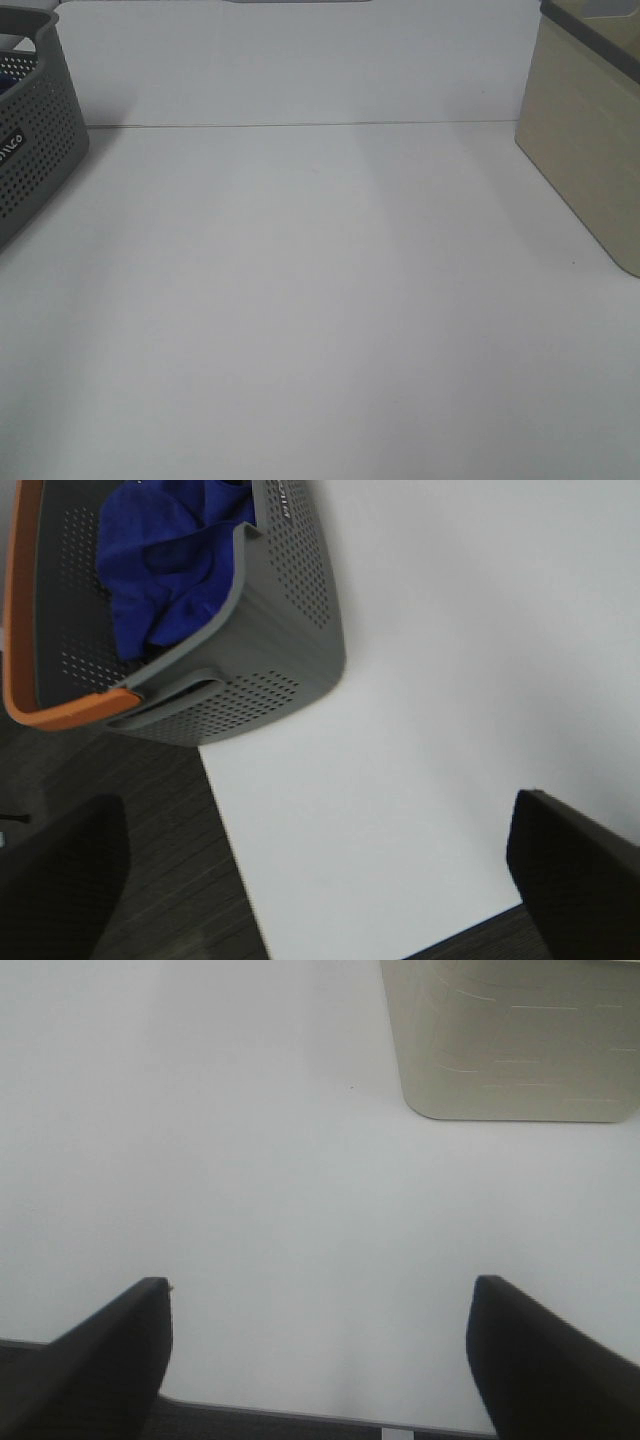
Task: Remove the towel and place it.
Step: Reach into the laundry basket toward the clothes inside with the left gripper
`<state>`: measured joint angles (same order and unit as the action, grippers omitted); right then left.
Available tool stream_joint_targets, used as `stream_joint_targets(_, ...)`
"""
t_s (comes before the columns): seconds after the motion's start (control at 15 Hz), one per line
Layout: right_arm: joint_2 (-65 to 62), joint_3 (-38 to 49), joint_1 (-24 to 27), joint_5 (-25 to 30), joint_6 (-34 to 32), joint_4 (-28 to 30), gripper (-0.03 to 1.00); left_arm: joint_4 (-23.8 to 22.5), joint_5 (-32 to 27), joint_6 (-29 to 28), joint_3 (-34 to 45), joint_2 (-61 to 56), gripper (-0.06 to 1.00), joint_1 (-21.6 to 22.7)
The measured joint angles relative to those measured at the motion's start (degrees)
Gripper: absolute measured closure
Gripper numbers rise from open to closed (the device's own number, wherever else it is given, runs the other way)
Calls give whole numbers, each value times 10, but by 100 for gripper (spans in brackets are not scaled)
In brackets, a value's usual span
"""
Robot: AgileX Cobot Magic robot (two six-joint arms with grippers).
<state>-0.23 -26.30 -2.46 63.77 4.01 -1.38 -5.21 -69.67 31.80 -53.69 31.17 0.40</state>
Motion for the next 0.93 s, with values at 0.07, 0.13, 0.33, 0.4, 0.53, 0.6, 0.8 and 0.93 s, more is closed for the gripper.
stream_joint_targets(0.07,0,0,0,0,0,0,18,-13,0,35,-34,43,-2,0)
stream_joint_targets(0.13,0,0,0,0,0,0,18,-25,0,69,-66,92,-2,0)
stream_joint_targets(0.33,0,0,0,0,0,0,18,-62,0,129,-162,202,-2,0)
stream_joint_targets(0.4,0,0,0,0,0,0,18,-82,0,142,-199,250,-2,0)
stream_joint_targets(0.53,0,0,0,0,0,0,18,-166,5,163,-309,389,-2,0)
stream_joint_targets(0.6,0,0,0,0,0,0,18,-172,6,165,-324,408,-2,1)
stream_joint_targets(0.8,0,0,0,0,0,0,18,-188,11,193,-415,527,-2,2)
stream_joint_targets(0.93,0,0,0,0,0,0,18,-187,25,214,-447,596,-2,15)
